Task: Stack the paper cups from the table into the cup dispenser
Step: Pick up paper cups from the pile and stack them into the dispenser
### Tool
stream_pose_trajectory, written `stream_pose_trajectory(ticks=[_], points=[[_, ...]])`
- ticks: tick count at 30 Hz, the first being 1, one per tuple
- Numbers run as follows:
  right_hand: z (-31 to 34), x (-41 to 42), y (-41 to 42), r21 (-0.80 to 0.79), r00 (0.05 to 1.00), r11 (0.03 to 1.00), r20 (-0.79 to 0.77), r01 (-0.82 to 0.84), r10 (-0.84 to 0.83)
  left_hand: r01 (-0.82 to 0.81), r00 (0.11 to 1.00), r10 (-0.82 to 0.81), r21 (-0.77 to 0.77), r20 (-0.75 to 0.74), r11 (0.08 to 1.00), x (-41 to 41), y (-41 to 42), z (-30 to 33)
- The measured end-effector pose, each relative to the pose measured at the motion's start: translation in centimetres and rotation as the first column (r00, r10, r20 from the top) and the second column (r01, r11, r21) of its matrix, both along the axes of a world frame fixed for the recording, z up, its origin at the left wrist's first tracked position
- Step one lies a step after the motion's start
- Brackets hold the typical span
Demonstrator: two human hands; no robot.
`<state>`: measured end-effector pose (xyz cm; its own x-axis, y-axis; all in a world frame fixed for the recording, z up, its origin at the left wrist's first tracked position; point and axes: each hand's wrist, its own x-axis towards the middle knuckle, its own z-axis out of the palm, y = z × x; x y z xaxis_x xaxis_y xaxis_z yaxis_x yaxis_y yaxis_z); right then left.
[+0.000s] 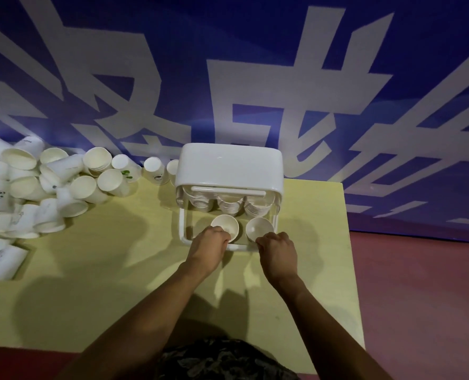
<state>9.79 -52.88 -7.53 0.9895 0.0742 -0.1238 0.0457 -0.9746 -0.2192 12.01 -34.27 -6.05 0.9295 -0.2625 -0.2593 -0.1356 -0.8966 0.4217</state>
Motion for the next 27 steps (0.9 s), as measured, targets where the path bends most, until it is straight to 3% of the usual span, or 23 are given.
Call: stream_pose_trajectory(ticks=[5, 11, 20, 27], points=[[-0.5, 0.2, -0.1, -0.026, 0.999, 1.0, -0.048, -0.014, 0.012, -0.014, 1.0, 0.014, 0.006, -0.013, 1.0, 0.1, -0.2, -0.6], [0.6, -1.1, 1.4, 0.163, 0.999, 0.986, -0.007, 0.034, -0.033, -0.128, 0.989, 0.134, -0.107, 0.056, 0.986, -0.8, 1.6, 0.4], [2.2, -1.5, 11.2, 0.418, 0.979, 0.893, -0.031, -0.168, 0.199, -0.363, 0.924, 0.364, -0.032, 0.114, 0.931, -3.4, 11.7, 2.6], [2.8, 2.2, 19.0, 0.399, 0.965, 0.89, -0.043, -0.223, 0.261, -0.492, 0.865, 0.492, -0.026, 0.102, 0.87, -1.7, 20.6, 2.7]])
